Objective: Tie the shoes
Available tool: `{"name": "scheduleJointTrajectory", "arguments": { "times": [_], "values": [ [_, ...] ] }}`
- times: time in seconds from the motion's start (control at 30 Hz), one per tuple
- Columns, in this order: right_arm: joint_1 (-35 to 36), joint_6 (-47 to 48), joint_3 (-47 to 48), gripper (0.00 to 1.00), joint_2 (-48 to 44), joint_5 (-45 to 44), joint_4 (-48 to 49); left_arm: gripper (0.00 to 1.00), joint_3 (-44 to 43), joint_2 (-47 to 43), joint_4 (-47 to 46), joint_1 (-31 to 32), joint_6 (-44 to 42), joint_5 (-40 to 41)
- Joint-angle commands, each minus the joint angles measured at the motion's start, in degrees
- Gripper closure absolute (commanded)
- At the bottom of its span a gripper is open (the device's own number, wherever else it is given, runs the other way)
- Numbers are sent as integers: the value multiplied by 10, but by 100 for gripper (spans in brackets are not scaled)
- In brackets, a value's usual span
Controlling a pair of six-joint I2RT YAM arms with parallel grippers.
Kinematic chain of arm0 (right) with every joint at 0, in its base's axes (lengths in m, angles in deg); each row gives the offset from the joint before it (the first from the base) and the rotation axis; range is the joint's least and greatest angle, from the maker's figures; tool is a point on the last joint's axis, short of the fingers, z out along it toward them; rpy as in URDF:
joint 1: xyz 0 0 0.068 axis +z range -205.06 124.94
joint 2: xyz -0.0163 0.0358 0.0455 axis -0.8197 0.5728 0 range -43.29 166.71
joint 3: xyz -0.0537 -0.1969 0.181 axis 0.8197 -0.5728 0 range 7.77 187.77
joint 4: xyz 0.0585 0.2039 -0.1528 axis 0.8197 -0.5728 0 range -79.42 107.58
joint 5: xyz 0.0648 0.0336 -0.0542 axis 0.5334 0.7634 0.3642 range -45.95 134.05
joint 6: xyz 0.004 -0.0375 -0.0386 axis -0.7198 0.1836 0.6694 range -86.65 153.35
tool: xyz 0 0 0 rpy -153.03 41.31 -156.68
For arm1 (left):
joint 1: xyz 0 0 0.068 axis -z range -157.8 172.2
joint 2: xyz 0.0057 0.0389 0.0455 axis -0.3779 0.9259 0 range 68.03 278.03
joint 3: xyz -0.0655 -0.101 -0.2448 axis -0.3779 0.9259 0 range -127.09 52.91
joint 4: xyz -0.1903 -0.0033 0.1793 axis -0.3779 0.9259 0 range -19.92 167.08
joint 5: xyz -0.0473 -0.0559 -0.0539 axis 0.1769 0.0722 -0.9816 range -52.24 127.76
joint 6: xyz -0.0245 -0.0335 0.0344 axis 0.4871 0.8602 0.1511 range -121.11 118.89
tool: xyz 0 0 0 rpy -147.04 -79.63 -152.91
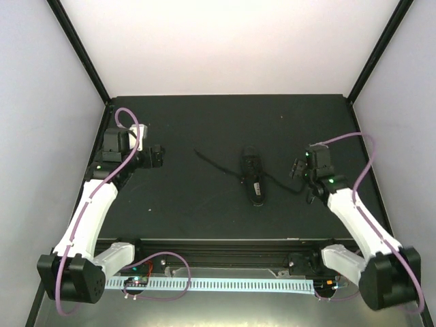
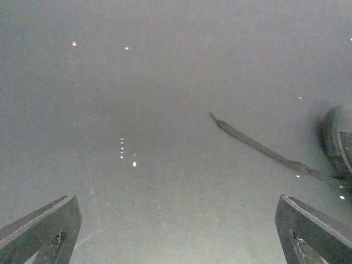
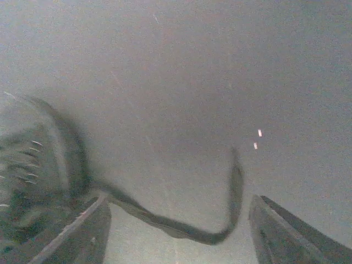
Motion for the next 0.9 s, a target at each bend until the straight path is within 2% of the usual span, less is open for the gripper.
{"name": "scheduleJointTrajectory", "arguments": {
  "times": [0.0, 0.1, 0.23, 0.5, 0.73, 0.87],
  "values": [
    [-1, 86, 27, 21, -113, 10, 70, 1, -33, -17, 10, 5, -13, -40],
    [-1, 130, 90, 21, -85, 82, 37, 1, -21, -38, -19, 4, -5, -2],
    [37, 145, 149, 25, 28, 180, 21, 1, -2, -55, -68, 5, 16, 6],
    [188, 173, 257, 27, 254, 196, 30, 1, 29, -42, -80, 4, 18, 45],
    [261, 216, 376, 47, 435, 138, -23, 1, 29, -34, -78, 5, 23, 12],
    [269, 230, 404, 52, 487, 139, -28, 1, 31, -34, -73, 3, 23, 8]
  ]
}}
